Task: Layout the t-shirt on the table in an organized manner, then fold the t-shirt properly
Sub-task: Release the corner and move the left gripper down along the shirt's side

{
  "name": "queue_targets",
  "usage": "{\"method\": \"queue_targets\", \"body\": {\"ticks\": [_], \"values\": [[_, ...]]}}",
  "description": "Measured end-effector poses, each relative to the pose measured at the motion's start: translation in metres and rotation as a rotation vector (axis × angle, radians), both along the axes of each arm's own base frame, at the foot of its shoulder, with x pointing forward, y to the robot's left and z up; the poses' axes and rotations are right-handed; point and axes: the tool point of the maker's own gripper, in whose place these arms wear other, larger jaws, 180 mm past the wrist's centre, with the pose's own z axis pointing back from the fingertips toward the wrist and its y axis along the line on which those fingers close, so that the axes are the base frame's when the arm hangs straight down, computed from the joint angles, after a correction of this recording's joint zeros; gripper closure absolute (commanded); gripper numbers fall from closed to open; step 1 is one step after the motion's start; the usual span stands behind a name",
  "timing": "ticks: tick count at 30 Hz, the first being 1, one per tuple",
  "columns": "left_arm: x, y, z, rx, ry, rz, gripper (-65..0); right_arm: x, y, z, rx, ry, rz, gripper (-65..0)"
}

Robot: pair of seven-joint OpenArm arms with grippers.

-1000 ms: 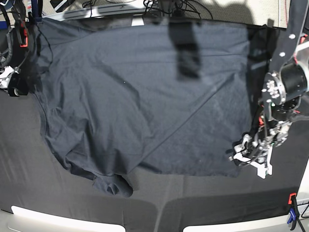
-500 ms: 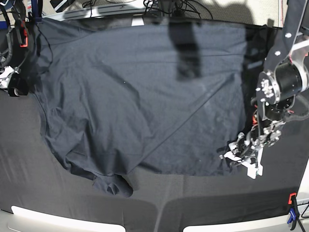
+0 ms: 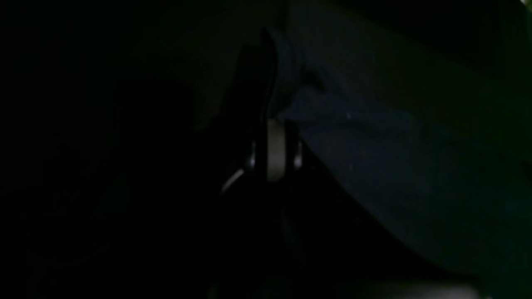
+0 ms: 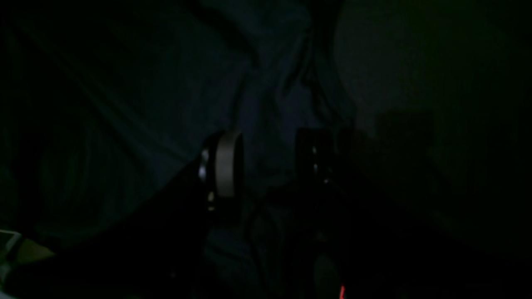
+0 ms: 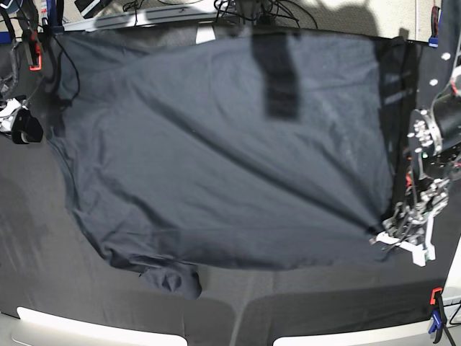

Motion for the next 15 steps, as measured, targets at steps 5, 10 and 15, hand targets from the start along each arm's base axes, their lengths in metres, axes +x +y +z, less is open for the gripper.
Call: {"method": "queue_targets", "body": {"ticks": [5, 10, 15], "values": [[0.003, 0.011, 0.008, 0.012, -0.016, 0.014, 0.0, 0.000, 0.000, 0.000, 0.000, -0.001, 0.000, -20.6], [0.007, 0.010, 0.015, 0.009, -0.033, 0.015, -22.2, 0.000, 0.000, 0.000, 0.000, 0.000, 0.000, -20.6], [0.008, -0.005, 0.016, -0.039, -0.044, -0.069, -21.9, 0.000, 0.000, 0.000, 0.001, -0.001, 0.000, -20.6]]}}
